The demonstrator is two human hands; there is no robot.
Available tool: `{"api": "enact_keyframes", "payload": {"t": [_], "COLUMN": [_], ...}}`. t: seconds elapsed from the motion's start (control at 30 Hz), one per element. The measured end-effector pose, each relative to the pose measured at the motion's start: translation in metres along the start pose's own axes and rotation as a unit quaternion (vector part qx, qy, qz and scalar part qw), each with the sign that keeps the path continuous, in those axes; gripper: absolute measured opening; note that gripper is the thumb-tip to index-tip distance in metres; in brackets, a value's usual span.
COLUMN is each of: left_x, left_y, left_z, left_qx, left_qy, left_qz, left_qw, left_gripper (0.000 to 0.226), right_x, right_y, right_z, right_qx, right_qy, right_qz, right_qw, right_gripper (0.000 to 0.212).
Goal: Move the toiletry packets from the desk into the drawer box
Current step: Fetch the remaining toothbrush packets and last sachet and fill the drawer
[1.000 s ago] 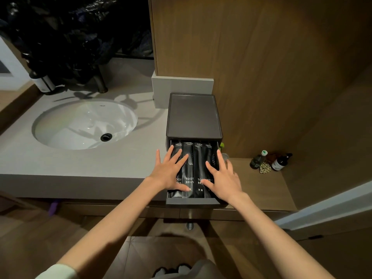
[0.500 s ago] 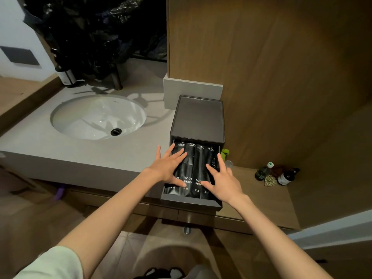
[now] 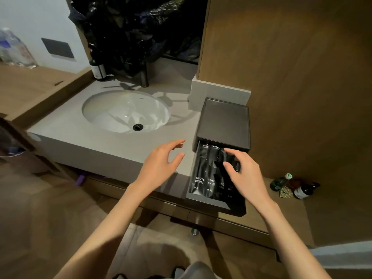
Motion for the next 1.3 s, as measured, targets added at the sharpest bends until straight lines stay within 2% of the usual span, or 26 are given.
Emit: {"api": "enact_keyframes", "payload": {"t": [0.17,0.3,0.53,0.67,0.77,1.03,1.2,1.3], "left_x": [0.062,0.128,0.251,0.299,0.325,0.394,0.435,0.457], "left_y": [-0.047,-0.107,-0.233,-0.297,-0.336,-0.451,-0.514,-0.554], "left_z": [-0.028,-0.062,-0.136,-0.161,-0.166,-0.091,0.003,0.061], "left_qx": [0.078,0.109,0.173,0.219,0.236,0.224,0.201,0.194], "left_qy": [0.041,0.075,0.135,0.171,0.17,0.154,0.172,0.147], "left_qz": [-0.115,-0.147,-0.157,-0.19,-0.197,-0.177,-0.188,-0.177], "left_qw": [0.989,0.98,0.963,0.942,0.936,0.946,0.946,0.954], "left_gripper": [0.042,0.039,0.031,0.027,0.025,0.025,0.025,0.025], "right_x": [-0.052,-0.124,-0.259,-0.321,-0.36,-0.459,-0.513,-0.538], "right_y": [-0.066,-0.129,-0.233,-0.278,-0.311,-0.383,-0.421,-0.447], "right_z": [0.005,0.007,-0.004,-0.003,0.01,0.102,0.189,0.239], "right_qx": [0.034,0.053,0.044,0.025,0.015,0.011,0.005,-0.006], "right_qy": [-0.005,-0.022,-0.109,-0.164,-0.196,-0.181,-0.111,-0.071], "right_qz": [0.055,0.086,0.145,0.168,0.181,0.21,0.21,0.207], "right_qw": [0.998,0.995,0.982,0.972,0.964,0.961,0.971,0.976], "right_gripper": [0.04,0.038,0.034,0.033,0.033,0.034,0.035,0.036]}}
Point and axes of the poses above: each hand's wrist, its own z-axis towards the middle knuckle, its own x-axis out of the back of the hand, y = z × x, the point moved 1 cm from there along z, towards the middle knuckle, and after that the axes turned 6 degrees about z, right-handed, at the moved point
